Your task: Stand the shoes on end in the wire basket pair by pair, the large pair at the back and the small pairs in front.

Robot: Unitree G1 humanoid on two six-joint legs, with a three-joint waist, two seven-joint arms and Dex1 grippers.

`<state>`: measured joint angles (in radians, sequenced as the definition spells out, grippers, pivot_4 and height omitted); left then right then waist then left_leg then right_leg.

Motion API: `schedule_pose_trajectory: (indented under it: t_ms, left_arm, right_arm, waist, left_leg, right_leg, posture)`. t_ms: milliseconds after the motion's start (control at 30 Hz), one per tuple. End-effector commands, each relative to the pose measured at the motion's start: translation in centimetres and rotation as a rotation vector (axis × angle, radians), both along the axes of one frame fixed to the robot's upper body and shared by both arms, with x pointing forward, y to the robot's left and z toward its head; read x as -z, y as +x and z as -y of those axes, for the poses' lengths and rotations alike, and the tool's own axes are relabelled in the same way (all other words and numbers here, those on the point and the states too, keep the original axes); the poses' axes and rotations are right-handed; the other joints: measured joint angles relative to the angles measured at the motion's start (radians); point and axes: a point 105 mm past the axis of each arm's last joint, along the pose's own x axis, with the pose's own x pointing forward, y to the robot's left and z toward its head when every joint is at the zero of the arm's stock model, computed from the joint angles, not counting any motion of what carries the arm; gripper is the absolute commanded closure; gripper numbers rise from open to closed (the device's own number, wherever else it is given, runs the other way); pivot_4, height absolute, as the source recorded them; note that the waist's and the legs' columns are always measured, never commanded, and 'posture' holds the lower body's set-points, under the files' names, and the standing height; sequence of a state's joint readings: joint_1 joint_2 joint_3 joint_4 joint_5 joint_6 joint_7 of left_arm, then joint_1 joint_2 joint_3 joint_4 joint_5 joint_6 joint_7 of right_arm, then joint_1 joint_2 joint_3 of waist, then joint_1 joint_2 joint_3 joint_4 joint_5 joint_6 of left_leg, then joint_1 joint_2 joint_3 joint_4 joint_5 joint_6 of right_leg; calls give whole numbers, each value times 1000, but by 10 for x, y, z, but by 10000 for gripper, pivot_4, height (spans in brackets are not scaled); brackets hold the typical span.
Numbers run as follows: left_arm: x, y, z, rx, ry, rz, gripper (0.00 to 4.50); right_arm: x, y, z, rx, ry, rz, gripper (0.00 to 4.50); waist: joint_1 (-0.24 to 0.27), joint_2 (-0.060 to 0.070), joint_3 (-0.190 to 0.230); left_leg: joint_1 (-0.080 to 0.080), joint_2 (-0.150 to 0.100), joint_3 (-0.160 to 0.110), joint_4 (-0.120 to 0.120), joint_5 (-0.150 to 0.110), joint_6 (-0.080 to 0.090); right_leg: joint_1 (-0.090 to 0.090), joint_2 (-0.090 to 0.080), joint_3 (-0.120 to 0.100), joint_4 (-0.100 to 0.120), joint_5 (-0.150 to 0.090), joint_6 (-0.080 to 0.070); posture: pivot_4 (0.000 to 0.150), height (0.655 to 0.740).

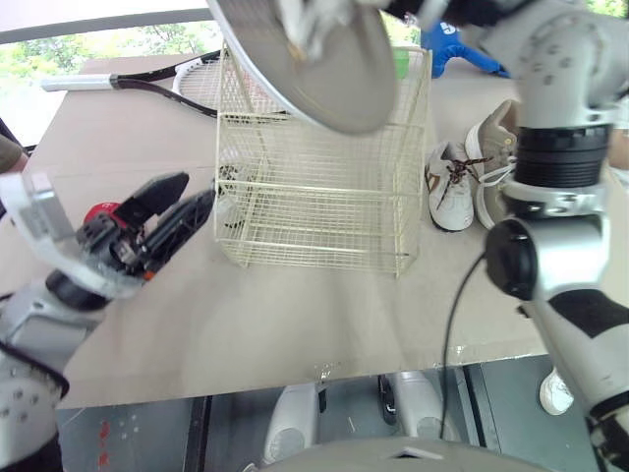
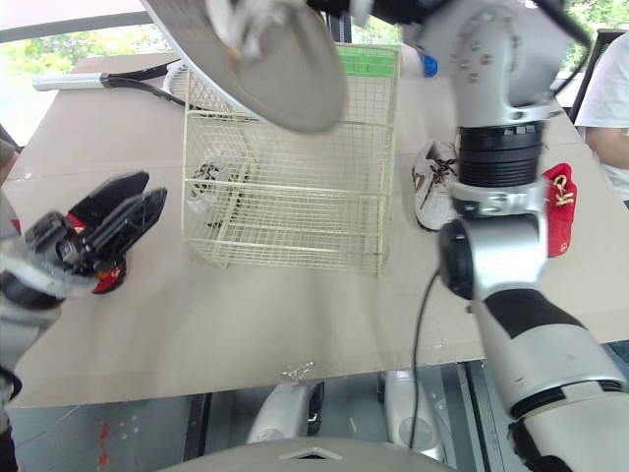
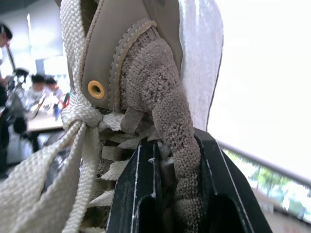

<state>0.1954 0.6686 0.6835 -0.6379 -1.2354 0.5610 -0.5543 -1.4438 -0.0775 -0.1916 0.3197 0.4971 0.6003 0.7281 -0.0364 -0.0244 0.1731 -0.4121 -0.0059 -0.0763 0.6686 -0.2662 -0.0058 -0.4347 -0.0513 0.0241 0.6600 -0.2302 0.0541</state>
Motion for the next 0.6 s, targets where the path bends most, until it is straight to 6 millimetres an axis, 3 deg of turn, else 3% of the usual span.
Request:
schedule_pose_trajectory:
  t_ms: [33, 200, 333, 433, 600]
  left_arm:
    - [-8, -15, 3, -25, 11, 52, 6815]
    - [-4, -23, -4, -73, 3, 51, 6815]
    - [-7, -29, 0, -70, 2, 64, 6815]
    - [-2, -34, 3, -64, 13, 43, 6815]
    - [5, -38, 0, -85, 29, 20, 6815]
  right_arm:
    - [-19, 3, 5, 159, 240, 192, 43892]
    - [28, 13, -16, 325, 355, 352, 43892]
    - [61, 26, -21, 470, 345, 416, 43892]
    - [69, 31, -23, 547, 345, 446, 43892]
    - [68, 31, -26, 563, 360, 455, 43892]
  waist:
    - [7, -1, -1]
    - [0, -3, -2]
    - [-5, -4, -2]
    - [-8, -3, -2]
    - [-7, 0, 0]
  left_leg:
    - [0, -1, 1, 0, 0, 0]
    - [2, -5, 2, 0, 0, -1]
    - [2, -4, 2, 0, 1, -1]
    - [9, -3, 2, -3, 1, -2]
    - [33, -3, 10, -14, -1, 3]
  right_leg:
    - [1, 0, -2, -1, 0, 0]
    - [2, 1, -2, -1, 0, 0]
    - [2, 1, -2, -1, 0, 0]
    - [6, 1, 1, -1, 0, 0]
    - [26, 2, 4, -4, -4, -6]
  posture:
    - [1500, 7400]
    - [1500, 7400]
    - [1500, 7400]
    - [1500, 7400]
    - [1500, 7400]
